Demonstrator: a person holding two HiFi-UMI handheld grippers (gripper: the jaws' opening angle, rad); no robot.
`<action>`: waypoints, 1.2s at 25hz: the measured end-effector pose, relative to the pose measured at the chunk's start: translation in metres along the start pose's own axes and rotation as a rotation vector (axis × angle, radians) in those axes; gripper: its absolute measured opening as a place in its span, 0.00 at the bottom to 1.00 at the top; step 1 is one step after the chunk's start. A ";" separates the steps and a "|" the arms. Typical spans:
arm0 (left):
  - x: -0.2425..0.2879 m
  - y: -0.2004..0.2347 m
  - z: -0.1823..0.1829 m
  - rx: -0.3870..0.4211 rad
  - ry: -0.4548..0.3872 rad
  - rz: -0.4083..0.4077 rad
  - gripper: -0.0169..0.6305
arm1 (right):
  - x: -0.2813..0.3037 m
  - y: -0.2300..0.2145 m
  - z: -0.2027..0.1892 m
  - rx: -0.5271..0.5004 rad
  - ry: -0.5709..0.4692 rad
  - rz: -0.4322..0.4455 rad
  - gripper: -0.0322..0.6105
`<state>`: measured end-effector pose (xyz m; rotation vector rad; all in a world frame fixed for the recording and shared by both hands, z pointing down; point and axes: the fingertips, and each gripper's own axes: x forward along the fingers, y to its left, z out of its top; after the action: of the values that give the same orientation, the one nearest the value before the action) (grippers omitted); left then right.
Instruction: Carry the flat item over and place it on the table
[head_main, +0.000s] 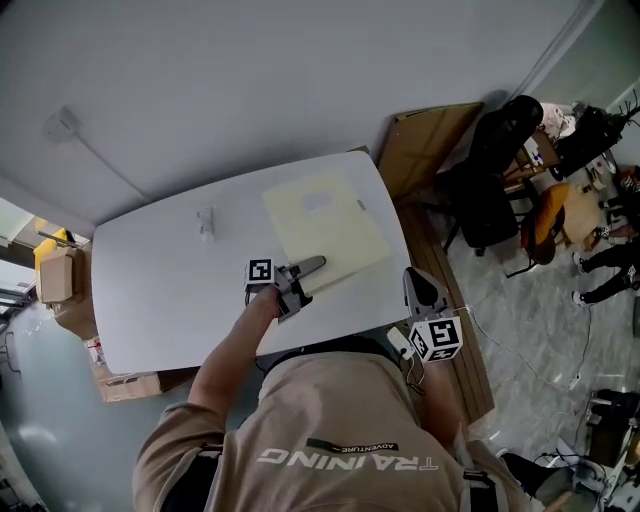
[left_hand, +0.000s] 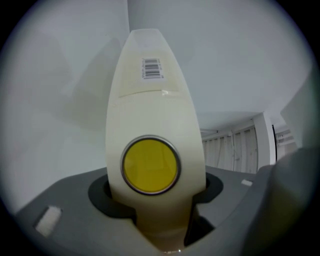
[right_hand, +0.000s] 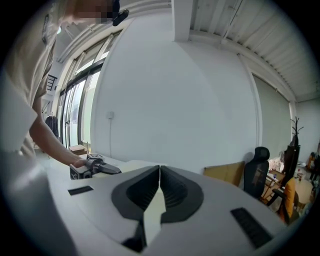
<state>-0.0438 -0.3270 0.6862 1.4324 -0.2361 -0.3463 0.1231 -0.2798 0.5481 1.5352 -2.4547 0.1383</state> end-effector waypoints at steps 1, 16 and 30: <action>0.004 0.003 0.007 -0.003 -0.014 0.012 0.47 | 0.002 -0.003 -0.002 -0.011 0.007 0.003 0.06; 0.081 0.040 0.057 0.015 0.016 0.106 0.48 | 0.033 -0.109 -0.024 0.063 0.025 -0.013 0.06; 0.089 0.064 0.091 0.105 0.002 0.304 0.49 | 0.098 -0.129 -0.023 0.074 0.018 0.138 0.06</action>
<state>0.0113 -0.4378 0.7567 1.4735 -0.4701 -0.0841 0.2011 -0.4170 0.5894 1.3848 -2.5674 0.2691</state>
